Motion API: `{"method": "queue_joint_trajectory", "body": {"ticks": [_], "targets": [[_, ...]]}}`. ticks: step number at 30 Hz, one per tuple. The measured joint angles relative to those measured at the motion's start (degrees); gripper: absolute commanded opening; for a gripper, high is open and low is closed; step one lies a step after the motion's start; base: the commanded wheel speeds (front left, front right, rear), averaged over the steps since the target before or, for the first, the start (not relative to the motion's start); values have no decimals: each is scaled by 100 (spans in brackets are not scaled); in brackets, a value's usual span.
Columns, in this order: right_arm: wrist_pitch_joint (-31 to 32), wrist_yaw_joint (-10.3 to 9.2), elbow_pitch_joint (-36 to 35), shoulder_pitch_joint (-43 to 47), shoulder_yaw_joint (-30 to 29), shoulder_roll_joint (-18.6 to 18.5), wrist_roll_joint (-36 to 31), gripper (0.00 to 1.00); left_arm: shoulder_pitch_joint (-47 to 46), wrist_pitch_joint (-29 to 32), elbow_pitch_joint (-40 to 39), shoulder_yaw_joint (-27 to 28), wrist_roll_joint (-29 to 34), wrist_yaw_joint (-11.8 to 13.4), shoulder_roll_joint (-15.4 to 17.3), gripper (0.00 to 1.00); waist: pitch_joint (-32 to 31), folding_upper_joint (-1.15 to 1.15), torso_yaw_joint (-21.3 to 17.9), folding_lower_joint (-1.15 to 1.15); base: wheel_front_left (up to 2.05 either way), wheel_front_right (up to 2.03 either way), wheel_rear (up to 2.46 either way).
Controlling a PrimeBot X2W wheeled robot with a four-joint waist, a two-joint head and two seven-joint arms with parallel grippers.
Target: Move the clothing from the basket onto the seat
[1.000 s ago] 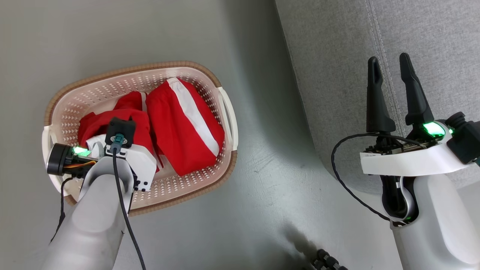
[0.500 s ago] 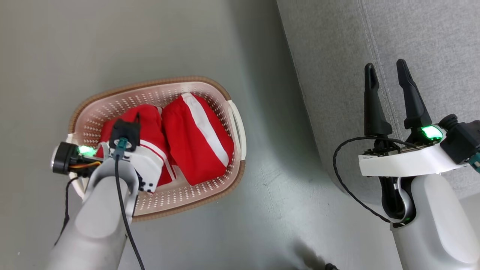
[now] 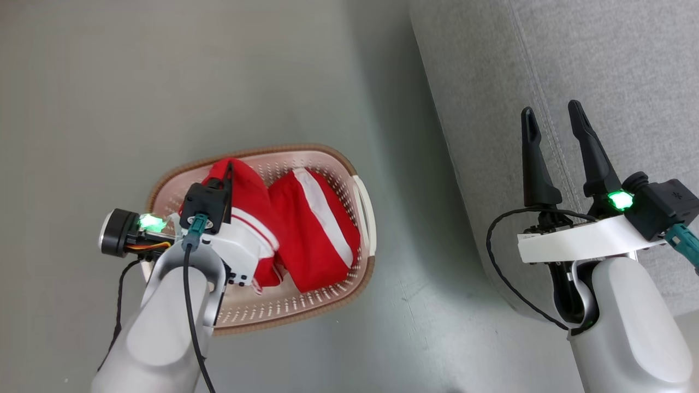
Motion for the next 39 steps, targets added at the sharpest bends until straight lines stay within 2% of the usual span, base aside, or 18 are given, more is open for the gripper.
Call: {"method": "queue_joint_trajectory", "body": {"ticks": [16,28,39], "targets": [[0,0,391,237,43,-25,-293,100,805,-10,-1588,71,-152,58,-64,0,-1022,0,407,0,0,0,0],[0,0,769,499,876,-238,-249,100,1305,-19,-2347,-14,-151,63,-70,0,-1790,0,706,0,0,0,0],[103,1,875,732,1973,-532,8,100,1512,-19,-2796,-227,-151,-144,-70,0,-2389,0,953,0,0,0,0]]}}
